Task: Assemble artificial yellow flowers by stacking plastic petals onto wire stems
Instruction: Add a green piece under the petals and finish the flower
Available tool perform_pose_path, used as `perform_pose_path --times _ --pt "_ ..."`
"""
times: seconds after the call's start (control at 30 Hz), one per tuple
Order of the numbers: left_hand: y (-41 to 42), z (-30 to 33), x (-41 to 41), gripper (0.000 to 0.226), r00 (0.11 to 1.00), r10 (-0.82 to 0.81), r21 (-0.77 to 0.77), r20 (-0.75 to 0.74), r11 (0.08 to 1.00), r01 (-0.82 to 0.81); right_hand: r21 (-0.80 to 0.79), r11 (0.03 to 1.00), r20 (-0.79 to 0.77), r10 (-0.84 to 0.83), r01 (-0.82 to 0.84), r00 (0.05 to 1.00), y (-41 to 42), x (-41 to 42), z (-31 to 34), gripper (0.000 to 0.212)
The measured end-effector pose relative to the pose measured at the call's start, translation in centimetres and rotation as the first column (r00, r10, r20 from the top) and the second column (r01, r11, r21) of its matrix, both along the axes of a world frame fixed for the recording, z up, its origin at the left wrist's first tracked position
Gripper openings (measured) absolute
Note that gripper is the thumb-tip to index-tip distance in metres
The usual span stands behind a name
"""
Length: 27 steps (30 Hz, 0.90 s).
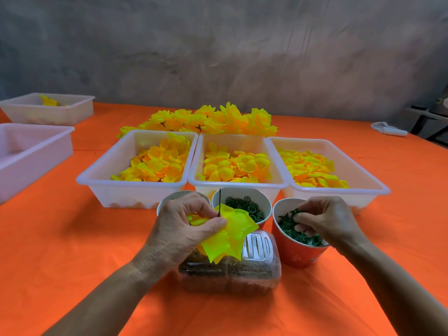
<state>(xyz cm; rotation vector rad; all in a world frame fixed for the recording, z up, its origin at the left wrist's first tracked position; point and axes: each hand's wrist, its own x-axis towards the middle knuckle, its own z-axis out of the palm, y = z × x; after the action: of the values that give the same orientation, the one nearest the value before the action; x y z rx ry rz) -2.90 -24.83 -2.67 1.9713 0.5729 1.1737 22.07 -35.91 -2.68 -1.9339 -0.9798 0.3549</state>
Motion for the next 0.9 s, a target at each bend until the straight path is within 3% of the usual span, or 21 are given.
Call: perform_pose_path --times 0.2,0.33,0.43,0.6,0.73,0.9 --pt "0.0 0.0 0.0 0.018 1.000 0.005 -0.009 -0.013 1.000 -0.005 0.033 0.999 0.138 -0.015 0.011 0.990 -0.5 -0.4 0.4 0.015" --pt "-0.1 0.0 -0.1 0.020 1.000 0.005 -0.002 -0.013 1.000 -0.005 0.076 0.996 0.101 -0.049 0.041 0.994 -0.5 -0.7 0.8 0.018" --pt "-0.1 0.1 -0.2 0.015 1.000 0.009 -0.002 -0.004 1.000 -0.009 0.204 0.976 0.103 -0.099 0.076 0.990 -0.6 -1.6 1.5 0.020" --pt "-0.2 0.0 -0.1 0.012 1.000 0.007 -0.026 -0.005 1.000 -0.007 0.479 0.871 0.036 0.106 -0.110 0.994 -0.3 -5.9 4.0 0.011" --pt "-0.1 0.0 -0.2 0.016 1.000 -0.003 -0.026 -0.007 1.000 0.002 0.519 0.825 0.051 0.228 -0.221 0.972 1.5 -10.1 4.3 0.021" --pt "-0.4 0.1 -0.2 0.024 1.000 0.030 -0.041 -0.003 0.999 -0.030 0.505 0.834 0.036 0.239 -0.224 0.970 3.1 -13.0 3.5 0.024"
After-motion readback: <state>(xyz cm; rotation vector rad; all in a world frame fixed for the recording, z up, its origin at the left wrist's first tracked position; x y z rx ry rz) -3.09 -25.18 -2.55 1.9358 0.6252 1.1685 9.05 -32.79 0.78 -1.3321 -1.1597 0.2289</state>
